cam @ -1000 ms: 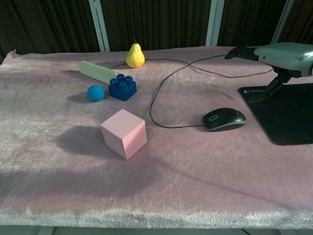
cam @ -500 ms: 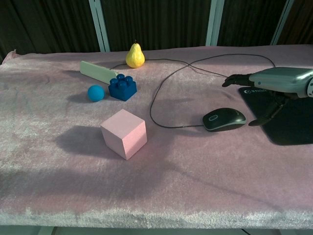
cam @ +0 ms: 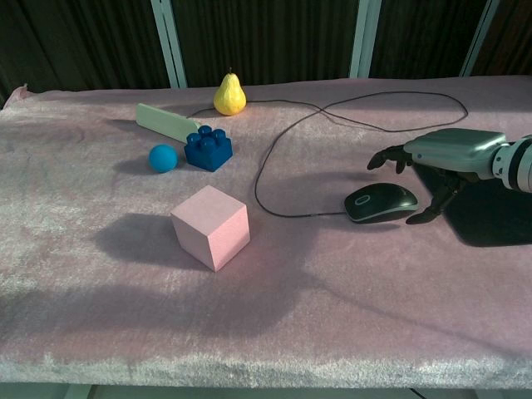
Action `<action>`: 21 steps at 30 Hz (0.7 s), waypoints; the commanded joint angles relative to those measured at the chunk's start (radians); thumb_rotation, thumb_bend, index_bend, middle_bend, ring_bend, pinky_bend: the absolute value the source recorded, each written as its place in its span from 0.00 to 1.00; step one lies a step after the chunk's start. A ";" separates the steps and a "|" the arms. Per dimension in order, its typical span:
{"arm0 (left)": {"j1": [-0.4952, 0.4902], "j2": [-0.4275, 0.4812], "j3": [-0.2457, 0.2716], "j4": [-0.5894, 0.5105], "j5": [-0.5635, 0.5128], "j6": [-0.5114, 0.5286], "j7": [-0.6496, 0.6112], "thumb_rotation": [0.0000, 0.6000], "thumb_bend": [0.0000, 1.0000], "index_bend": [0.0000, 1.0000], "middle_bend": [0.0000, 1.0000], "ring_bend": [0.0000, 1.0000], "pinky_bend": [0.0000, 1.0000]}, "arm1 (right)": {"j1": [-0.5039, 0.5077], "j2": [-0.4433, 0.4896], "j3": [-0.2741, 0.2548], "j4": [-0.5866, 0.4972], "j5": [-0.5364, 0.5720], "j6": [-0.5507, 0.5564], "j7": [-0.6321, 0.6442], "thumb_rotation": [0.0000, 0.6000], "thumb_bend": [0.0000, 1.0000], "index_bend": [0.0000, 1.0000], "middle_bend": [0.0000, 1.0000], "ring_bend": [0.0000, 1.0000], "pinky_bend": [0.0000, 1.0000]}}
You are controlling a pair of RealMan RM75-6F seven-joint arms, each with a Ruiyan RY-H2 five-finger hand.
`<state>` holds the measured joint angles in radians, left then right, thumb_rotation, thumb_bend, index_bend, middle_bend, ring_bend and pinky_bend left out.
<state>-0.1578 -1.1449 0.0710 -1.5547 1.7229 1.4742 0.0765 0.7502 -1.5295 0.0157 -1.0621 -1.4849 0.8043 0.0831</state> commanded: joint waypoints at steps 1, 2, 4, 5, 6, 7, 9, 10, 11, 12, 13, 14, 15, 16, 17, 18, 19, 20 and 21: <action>-0.001 0.000 0.000 0.001 0.003 0.001 0.000 1.00 0.31 0.32 0.48 0.42 0.48 | 0.008 -0.031 0.009 0.033 0.010 -0.010 -0.012 1.00 0.28 0.37 0.32 0.39 0.42; -0.001 0.000 0.001 0.001 0.005 0.002 0.000 1.00 0.31 0.32 0.48 0.42 0.48 | 0.010 -0.040 0.010 0.044 0.013 -0.015 -0.014 1.00 0.28 0.39 0.34 0.42 0.45; 0.000 -0.001 0.002 0.005 0.012 0.007 -0.004 1.00 0.31 0.32 0.48 0.42 0.48 | 0.016 -0.061 0.014 0.069 0.018 -0.023 -0.016 1.00 0.28 0.43 0.37 0.46 0.49; 0.000 0.000 0.003 0.006 0.014 0.008 -0.005 1.00 0.31 0.32 0.48 0.42 0.48 | 0.018 -0.069 0.015 0.079 0.019 -0.025 -0.018 1.00 0.29 0.46 0.39 0.48 0.51; 0.000 -0.001 0.003 0.008 0.016 0.010 -0.006 1.00 0.31 0.32 0.48 0.42 0.48 | 0.019 -0.080 0.017 0.093 0.018 -0.022 -0.020 1.00 0.30 0.49 0.41 0.51 0.53; 0.000 -0.001 0.004 0.009 0.017 0.010 -0.007 1.00 0.31 0.33 0.48 0.42 0.48 | 0.019 -0.088 0.018 0.104 0.016 -0.016 -0.023 1.00 0.35 0.53 0.44 0.54 0.56; 0.000 -0.001 0.004 0.010 0.016 0.010 -0.009 1.00 0.31 0.33 0.48 0.42 0.48 | 0.016 -0.101 0.018 0.126 0.009 0.005 -0.026 1.00 0.49 0.62 0.51 0.61 0.64; 0.000 -0.001 0.003 0.010 0.015 0.010 -0.010 1.00 0.31 0.33 0.48 0.42 0.48 | 0.011 -0.110 0.018 0.140 0.003 0.024 -0.026 1.00 0.53 0.65 0.53 0.63 0.66; 0.000 0.000 0.003 0.010 0.014 0.010 -0.011 1.00 0.31 0.33 0.48 0.42 0.48 | 0.008 -0.115 0.018 0.150 -0.001 0.037 -0.025 1.00 0.57 0.69 0.55 0.65 0.68; 0.000 0.000 0.003 0.010 0.014 0.010 -0.011 1.00 0.31 0.33 0.48 0.42 0.48 | 0.004 -0.118 0.018 0.160 -0.006 0.051 -0.021 1.00 0.58 0.70 0.55 0.65 0.68; 0.000 0.000 0.003 0.010 0.014 0.010 -0.011 1.00 0.31 0.33 0.48 0.42 0.48 | 0.001 -0.120 0.019 0.165 -0.007 0.060 -0.015 1.00 0.59 0.72 0.55 0.65 0.68; 0.000 0.000 0.003 0.009 0.014 0.010 -0.012 1.00 0.31 0.33 0.48 0.42 0.48 | -0.004 -0.121 0.020 0.171 -0.009 0.073 -0.007 1.00 0.59 0.72 0.55 0.65 0.68; 0.000 0.000 0.003 0.009 0.015 0.010 -0.011 1.00 0.31 0.33 0.48 0.42 0.48 | -0.007 -0.120 0.021 0.175 -0.010 0.081 -0.002 1.00 0.59 0.73 0.55 0.65 0.68; 0.000 0.000 0.004 0.009 0.015 0.009 -0.010 1.00 0.31 0.33 0.48 0.42 0.48 | -0.010 -0.118 0.022 0.178 -0.011 0.090 0.002 1.00 0.59 0.73 0.55 0.65 0.68; 0.000 0.000 0.004 0.009 0.016 0.009 -0.009 1.00 0.31 0.33 0.48 0.42 0.48 | -0.015 -0.114 0.024 0.181 -0.011 0.102 0.006 1.00 0.59 0.73 0.55 0.65 0.68; 0.000 0.000 0.004 0.009 0.016 0.008 -0.008 1.00 0.31 0.33 0.48 0.42 0.48 | -0.019 -0.110 0.026 0.182 -0.010 0.111 0.007 1.00 0.59 0.73 0.55 0.65 0.68; -0.001 -0.001 0.005 0.009 0.016 0.007 -0.007 1.00 0.31 0.33 0.48 0.42 0.48 | -0.025 -0.104 0.027 0.181 -0.008 0.118 0.006 1.00 0.59 0.73 0.55 0.65 0.68; -0.001 0.000 0.005 0.008 0.016 0.005 -0.007 1.00 0.31 0.33 0.48 0.42 0.48 | -0.031 -0.096 0.027 0.177 -0.006 0.125 0.003 1.00 0.59 0.73 0.55 0.65 0.68; -0.001 0.000 0.005 0.007 0.014 0.004 -0.007 1.00 0.31 0.33 0.48 0.42 0.48 | -0.041 -0.084 0.028 0.171 -0.002 0.137 -0.004 1.00 0.59 0.73 0.55 0.65 0.68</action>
<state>-0.1588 -1.1452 0.0756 -1.5472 1.7369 1.4785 0.0700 0.7208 -1.6260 0.0417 -0.8857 -1.4911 0.9296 0.0847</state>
